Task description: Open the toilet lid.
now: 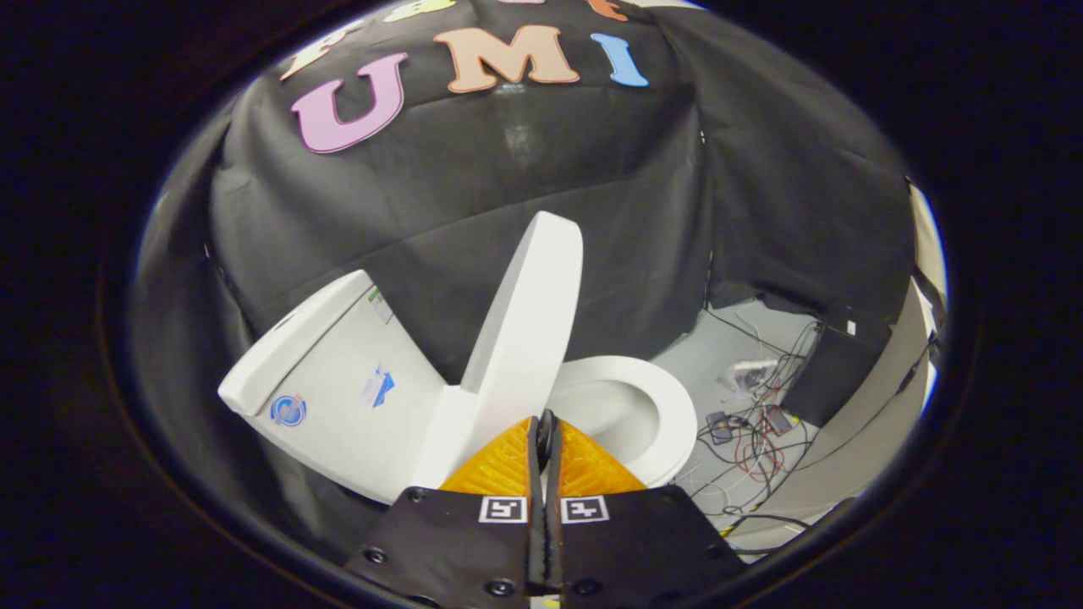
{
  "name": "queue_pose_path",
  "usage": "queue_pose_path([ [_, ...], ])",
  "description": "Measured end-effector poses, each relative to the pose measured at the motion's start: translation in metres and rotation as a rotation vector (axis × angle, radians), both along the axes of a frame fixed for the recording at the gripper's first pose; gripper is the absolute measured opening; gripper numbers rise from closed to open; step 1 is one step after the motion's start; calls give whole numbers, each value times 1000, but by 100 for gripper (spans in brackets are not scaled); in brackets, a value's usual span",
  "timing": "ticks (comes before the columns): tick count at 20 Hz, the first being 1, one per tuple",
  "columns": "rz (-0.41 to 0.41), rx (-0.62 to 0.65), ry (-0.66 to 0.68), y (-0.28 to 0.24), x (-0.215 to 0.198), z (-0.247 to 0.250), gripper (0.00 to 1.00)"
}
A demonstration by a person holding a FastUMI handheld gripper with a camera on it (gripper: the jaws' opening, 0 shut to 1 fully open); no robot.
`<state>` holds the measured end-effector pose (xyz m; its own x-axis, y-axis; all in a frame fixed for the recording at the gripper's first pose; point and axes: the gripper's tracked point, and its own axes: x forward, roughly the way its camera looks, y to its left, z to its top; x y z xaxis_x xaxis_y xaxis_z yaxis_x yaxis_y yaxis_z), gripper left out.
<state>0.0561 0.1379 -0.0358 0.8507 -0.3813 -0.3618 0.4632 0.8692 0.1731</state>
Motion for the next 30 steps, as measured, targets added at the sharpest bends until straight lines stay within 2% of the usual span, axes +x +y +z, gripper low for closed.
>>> queue_pose_path([
  [5,11,-21,-13,4,6,7,0],
  [15,69,-148,-11,39,21,32,1],
  [20,115,-225,-14,65,35,51,0],
  [25,181,-233,-48,94,51,64,0],
  [30,235,-295,-51,121,60,71,1],
])
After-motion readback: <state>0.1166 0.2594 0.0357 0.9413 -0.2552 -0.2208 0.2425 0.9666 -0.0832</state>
